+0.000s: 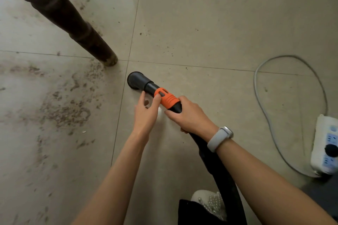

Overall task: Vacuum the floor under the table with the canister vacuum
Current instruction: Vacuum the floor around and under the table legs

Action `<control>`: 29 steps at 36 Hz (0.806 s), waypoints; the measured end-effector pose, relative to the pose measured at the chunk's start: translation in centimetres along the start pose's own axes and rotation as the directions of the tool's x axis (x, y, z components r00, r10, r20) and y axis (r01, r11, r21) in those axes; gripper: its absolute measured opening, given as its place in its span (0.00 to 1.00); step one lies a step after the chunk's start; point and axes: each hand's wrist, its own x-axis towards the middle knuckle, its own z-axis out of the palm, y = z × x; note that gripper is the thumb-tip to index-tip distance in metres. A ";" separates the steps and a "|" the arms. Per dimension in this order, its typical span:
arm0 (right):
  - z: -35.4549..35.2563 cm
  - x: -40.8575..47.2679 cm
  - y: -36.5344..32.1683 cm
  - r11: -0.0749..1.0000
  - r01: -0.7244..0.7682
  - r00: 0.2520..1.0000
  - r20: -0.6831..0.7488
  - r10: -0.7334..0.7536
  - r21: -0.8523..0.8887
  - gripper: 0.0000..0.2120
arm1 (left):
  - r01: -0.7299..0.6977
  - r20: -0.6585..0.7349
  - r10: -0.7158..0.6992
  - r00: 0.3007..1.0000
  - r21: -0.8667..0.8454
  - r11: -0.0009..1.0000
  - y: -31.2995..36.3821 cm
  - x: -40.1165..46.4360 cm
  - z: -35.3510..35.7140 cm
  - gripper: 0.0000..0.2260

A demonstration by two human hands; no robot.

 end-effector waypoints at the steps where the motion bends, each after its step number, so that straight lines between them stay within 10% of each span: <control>1: -0.2 0.0 0.3 0.999 -0.003 0.999 -0.034 0.002 -0.038 0.16 | 0.005 -0.018 -0.004 1.000 0.056 0.998 -0.5 0.1 -0.4 0.28; 10: -4.5 -0.7 5.2 0.983 -0.183 0.902 -0.396 0.172 0.008 0.19 | 0.076 -0.006 -0.107 0.994 0.741 0.667 -5.9 0.1 -2.0 0.36; 16: -3.0 -2.3 4.4 0.994 -0.103 0.969 -0.223 0.111 0.046 0.14 | 0.050 -0.019 -0.063 0.998 0.847 0.529 -8.3 -0.7 -2.9 0.39; 21: 0.6 -5.3 4.3 0.994 -0.046 0.998 0.038 0.050 -0.101 0.14 | 0.039 -0.034 -0.020 0.999 0.796 0.604 -8.5 -0.3 -4.0 0.33; 29: -3.5 -4.0 6.5 0.983 -0.183 0.933 -0.315 0.176 0.008 0.16 | -0.020 0.020 0.008 1.000 0.770 0.638 -8.4 0.1 -4.8 0.28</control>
